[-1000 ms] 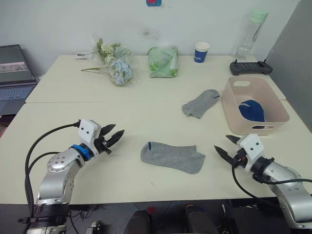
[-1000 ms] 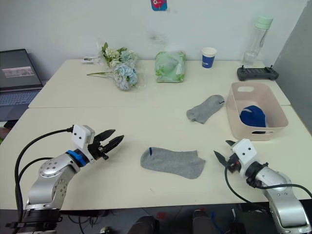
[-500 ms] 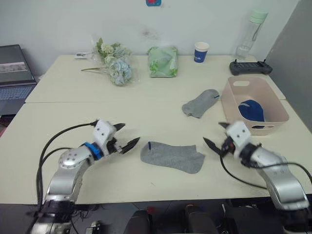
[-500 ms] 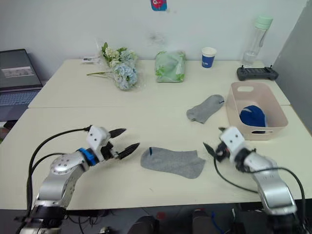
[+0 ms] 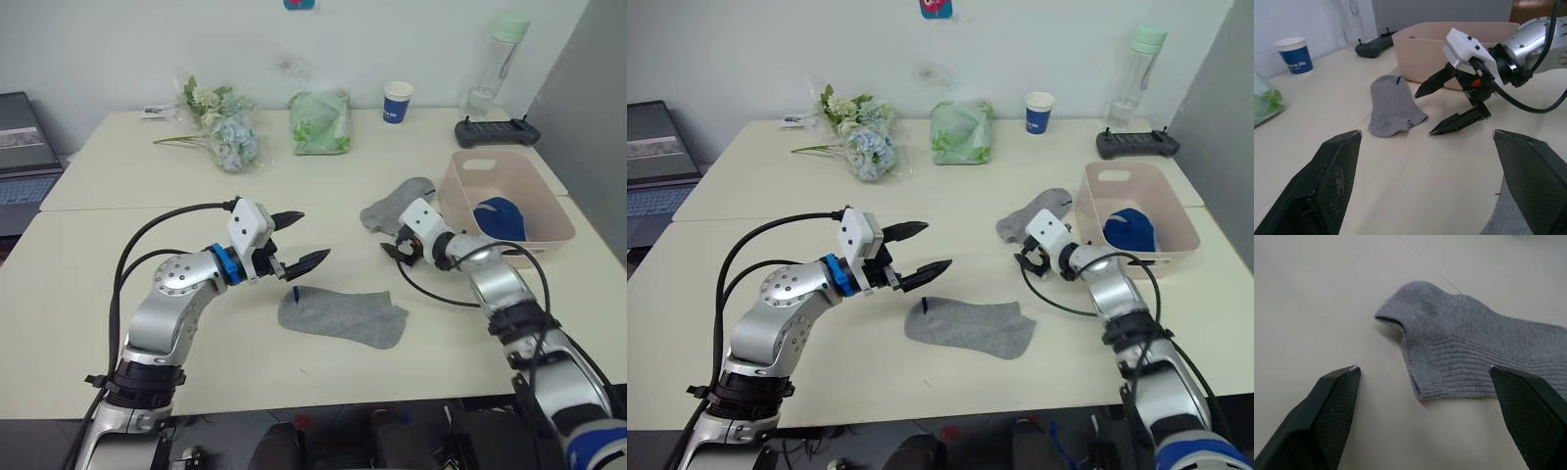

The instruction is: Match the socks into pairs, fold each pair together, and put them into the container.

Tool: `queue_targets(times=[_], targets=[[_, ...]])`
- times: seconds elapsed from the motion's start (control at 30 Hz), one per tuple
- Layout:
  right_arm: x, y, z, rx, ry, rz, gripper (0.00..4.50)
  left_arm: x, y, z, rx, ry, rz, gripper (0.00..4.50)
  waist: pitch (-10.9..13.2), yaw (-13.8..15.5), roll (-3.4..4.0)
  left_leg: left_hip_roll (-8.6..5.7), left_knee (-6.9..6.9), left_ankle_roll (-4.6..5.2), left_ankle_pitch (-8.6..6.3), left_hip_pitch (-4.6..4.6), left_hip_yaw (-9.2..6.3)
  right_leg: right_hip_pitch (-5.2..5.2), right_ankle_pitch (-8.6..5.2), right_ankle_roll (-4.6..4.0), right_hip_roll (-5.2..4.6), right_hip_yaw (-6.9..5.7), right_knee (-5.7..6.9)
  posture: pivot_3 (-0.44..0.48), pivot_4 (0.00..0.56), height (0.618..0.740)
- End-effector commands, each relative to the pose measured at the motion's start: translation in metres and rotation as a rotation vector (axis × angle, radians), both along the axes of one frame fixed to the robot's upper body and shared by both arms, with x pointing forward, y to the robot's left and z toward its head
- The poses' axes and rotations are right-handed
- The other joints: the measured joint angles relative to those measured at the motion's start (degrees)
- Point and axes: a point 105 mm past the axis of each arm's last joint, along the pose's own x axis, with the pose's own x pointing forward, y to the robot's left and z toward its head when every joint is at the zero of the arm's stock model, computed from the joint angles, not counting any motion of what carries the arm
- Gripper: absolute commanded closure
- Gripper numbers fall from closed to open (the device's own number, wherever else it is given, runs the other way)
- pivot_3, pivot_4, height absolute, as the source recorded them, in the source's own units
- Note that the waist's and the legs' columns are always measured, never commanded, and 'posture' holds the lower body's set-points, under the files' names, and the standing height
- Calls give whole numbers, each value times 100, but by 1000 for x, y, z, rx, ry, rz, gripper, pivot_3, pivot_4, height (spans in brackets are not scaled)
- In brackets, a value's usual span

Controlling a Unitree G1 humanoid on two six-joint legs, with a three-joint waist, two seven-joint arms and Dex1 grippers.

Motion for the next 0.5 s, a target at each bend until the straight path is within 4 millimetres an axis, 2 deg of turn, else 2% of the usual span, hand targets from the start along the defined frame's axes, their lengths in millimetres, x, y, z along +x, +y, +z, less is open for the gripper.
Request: queue_targets(times=[0.03,0.23,0.33,0.5], targets=[[9,11,9,16,-33,18,0,-6,2,12,-16,-60,17,33,0,-24,0,1,0,0,0,-1,-3,0,0,0,0,-2,0,0,150,740],[22,16,12,47,-43,-16,0,-11,0,15,-42,-56,6,33,0,-22,0,0,0,-2,1,-7,-11,-1,0,0,-4,0,-2,0,150,740],[25,15,12,51,-47,-27,622,-10,1,16,-39,-59,19,0,0,-26,0,-1,0,-2,1,-5,-9,0,0,0,-4,-1,0,0,150,740],[25,16,11,52,-42,-13,2405,-11,0,14,-41,-50,14,0,0,-24,0,-1,-1,-2,1,-6,-10,-1,0,0,-4,0,-1,0,150,740]])
